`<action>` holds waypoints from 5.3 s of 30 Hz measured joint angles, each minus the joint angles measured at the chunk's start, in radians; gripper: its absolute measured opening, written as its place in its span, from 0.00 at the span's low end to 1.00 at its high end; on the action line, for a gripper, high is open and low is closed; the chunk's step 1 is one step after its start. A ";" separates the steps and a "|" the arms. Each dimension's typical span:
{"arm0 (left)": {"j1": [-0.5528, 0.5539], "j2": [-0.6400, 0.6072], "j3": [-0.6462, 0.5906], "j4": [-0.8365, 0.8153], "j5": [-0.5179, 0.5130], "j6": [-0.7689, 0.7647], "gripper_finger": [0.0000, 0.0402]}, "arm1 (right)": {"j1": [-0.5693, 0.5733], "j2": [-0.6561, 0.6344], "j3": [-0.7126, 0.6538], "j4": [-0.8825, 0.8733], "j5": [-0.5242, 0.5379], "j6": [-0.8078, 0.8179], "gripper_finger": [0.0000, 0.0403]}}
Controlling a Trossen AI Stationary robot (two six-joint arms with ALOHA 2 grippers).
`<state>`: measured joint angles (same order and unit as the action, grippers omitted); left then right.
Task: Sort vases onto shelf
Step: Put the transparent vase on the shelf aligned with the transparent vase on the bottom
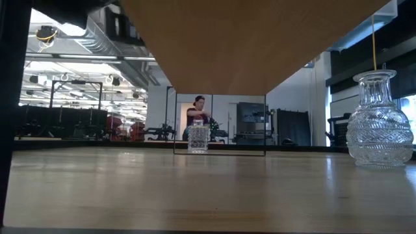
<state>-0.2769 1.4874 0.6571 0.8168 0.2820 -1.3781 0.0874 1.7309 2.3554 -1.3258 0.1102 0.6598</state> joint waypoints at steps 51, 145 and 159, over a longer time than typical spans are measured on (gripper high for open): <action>1.160 -0.310 0.141 -0.685 0.441 0.517 0.00 | 0.226 -0.564 -0.026 -0.218 0.255 0.461 0.33; 0.950 0.438 0.779 -1.347 0.076 1.372 0.00 | 0.226 -0.563 -0.026 -0.218 0.255 0.460 0.33; 0.944 0.430 0.779 -1.288 0.145 1.301 0.00 | 0.226 -0.563 -0.026 -0.218 0.255 0.460 0.33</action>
<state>0.6672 1.9174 1.4361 -0.4711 0.4266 -0.0772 0.3138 1.1675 2.3295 -1.5436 0.3652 1.1202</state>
